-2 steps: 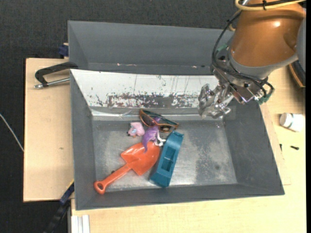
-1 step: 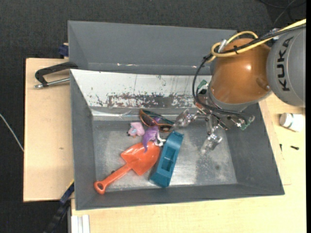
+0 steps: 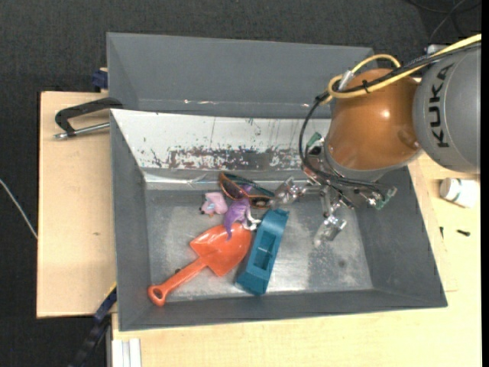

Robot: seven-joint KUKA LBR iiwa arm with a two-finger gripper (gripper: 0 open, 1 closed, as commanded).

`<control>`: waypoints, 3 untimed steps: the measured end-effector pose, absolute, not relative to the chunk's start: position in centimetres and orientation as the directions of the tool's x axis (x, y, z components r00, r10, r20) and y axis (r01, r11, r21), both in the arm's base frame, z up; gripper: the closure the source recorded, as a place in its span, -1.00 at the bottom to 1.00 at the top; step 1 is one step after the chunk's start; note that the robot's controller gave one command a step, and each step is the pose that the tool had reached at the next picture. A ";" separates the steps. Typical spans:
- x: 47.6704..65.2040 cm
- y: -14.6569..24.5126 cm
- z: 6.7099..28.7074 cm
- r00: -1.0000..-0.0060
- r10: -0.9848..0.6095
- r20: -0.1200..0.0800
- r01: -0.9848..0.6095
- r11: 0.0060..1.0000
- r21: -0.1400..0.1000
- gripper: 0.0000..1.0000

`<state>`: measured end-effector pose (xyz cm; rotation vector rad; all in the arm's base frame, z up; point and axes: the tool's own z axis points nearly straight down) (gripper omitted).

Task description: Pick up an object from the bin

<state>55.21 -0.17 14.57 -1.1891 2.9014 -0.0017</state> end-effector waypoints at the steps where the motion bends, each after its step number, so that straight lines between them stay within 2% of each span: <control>1: 57.3 -1.1 13.0 -0.645 -0.764 -0.007 -0.764 0.645 0.001 -1.00; 2: 55.9 0.9 9.3 -0.662 -0.747 -0.062 -0.743 0.665 -0.071 1.00; 3: 55.8 0.9 9.2 -0.662 -0.747 -0.059 -0.744 0.665 -0.070 1.00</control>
Offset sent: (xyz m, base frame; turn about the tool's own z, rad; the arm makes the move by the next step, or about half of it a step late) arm -0.0203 0.0176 -0.0757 -0.0806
